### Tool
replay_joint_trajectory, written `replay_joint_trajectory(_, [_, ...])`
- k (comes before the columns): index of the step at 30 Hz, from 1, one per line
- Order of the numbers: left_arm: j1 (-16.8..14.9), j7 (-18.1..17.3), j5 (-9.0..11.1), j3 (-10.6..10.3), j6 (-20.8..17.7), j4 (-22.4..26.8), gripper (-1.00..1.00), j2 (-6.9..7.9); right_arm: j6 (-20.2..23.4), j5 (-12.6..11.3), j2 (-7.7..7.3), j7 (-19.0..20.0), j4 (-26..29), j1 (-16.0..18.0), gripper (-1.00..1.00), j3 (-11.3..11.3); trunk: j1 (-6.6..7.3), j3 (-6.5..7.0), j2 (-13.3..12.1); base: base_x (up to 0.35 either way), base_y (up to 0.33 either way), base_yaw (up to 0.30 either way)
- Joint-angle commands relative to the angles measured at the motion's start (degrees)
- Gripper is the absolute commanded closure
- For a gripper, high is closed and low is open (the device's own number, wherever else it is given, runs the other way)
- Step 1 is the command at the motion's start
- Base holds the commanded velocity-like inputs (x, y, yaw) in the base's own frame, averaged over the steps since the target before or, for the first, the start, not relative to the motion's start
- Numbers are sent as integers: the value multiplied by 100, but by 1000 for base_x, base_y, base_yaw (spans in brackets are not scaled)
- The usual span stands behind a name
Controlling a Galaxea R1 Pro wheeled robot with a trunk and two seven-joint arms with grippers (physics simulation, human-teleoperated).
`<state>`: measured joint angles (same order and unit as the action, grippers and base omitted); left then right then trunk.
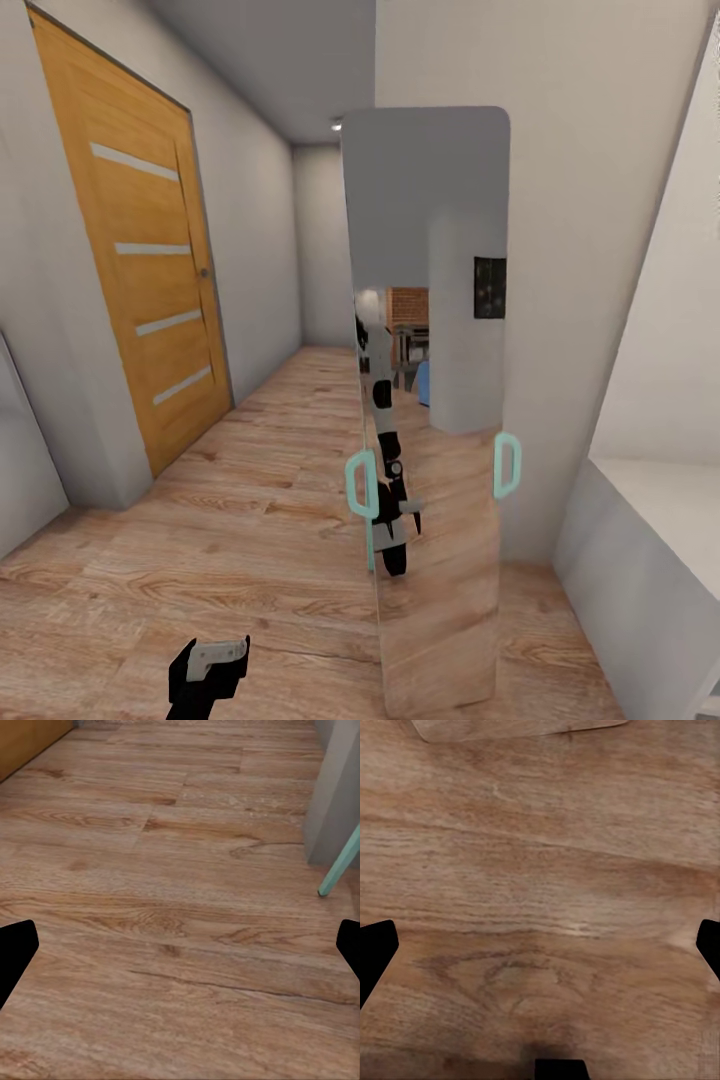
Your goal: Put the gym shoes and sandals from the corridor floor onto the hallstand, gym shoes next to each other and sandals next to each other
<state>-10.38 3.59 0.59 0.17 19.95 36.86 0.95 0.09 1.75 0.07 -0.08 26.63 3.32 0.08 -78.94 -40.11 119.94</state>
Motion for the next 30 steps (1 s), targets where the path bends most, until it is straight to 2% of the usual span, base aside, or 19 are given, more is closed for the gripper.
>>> replay_joint_trajectory(1, [-4, 19, 5, -8, 18, -3, -100, 0, 1, 18, 1, -1, 2, 2, -100, 0, -22, -15, 44, 0, 0, 0])
replay_joint_trajectory(11, [-4, 21, 7, -8, 18, -3, -100, -6, 0, 18, -1, 15, 1, 2, -100, 6, -241, -108, 445, 0, 0, 0])
replay_joint_trajectory(24, [-4, 19, 8, -9, 18, -3, -100, -7, -2, 18, 2, 25, 0, 2, -100, 9, -527, -320, 966, 0, 0, 3])
replay_joint_trajectory(30, [-2, 19, 11, -8, 18, -3, -100, -8, -1, 18, 2, 19, 0, 2, -100, 9, -659, -427, 1207, 0, 0, 152])
